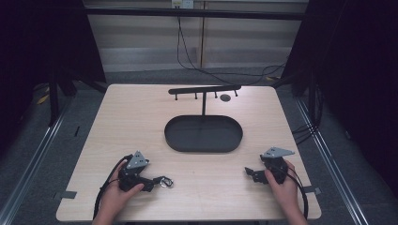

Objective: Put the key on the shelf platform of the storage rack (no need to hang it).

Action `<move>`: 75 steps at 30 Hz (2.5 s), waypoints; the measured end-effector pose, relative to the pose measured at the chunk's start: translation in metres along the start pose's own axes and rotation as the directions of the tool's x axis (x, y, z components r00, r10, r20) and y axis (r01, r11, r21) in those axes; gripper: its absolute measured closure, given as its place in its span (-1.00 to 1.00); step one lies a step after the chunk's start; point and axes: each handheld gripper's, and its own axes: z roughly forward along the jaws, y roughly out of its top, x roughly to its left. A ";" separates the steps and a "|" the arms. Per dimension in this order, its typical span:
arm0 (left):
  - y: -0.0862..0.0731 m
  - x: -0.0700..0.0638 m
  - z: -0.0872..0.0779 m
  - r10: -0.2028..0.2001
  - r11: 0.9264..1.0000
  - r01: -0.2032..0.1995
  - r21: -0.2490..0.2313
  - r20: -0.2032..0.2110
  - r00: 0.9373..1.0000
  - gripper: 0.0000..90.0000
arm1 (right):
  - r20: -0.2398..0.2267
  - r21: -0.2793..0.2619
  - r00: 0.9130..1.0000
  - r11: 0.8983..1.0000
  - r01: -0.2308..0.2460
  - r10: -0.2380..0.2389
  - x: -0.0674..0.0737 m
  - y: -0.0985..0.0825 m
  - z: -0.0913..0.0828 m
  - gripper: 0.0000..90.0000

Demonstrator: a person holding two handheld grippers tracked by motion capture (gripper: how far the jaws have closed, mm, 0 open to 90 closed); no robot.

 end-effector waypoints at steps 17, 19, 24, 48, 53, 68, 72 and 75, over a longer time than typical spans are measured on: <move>-0.001 -0.004 -0.002 0.010 1.000 -0.010 -0.004 0.007 1.000 -0.62 | 0.000 0.000 1.000 1.000 -0.001 0.001 0.000 0.000 0.000 -0.68; -0.001 -0.007 -0.003 0.017 1.000 -0.017 0.004 0.016 1.000 -0.63 | 0.000 0.000 1.000 1.000 -0.001 0.001 0.000 0.000 0.000 -0.68; 0.001 -0.013 -0.006 0.005 1.000 -0.005 -0.002 0.082 0.997 -0.66 | 0.000 0.000 1.000 1.000 -0.001 0.001 0.000 0.000 0.000 -0.68; 0.017 -0.041 0.012 0.092 0.996 -0.093 -0.005 0.195 0.976 -0.31 | -0.001 0.000 1.000 1.000 -0.001 0.001 0.000 0.000 0.000 -0.68; 0.017 -0.041 0.011 0.100 0.995 -0.100 -0.009 0.188 0.977 -0.19 | 0.000 0.000 1.000 1.000 -0.001 0.001 0.000 0.000 0.000 -0.68; 0.022 -0.049 0.010 0.116 0.992 -0.122 0.027 0.154 0.981 0.28 | 0.000 0.000 1.000 1.000 -0.001 0.001 0.000 0.000 0.000 -0.68; 0.024 -0.048 0.009 0.112 0.992 -0.120 0.041 0.157 0.981 0.36 | -0.001 0.000 1.000 1.000 -0.002 0.002 0.000 0.000 0.000 -0.68; 0.025 -0.047 0.009 0.104 0.993 -0.112 0.045 0.151 0.983 0.36 | -0.003 -0.001 1.000 1.000 -0.002 0.002 0.000 0.000 0.000 -0.68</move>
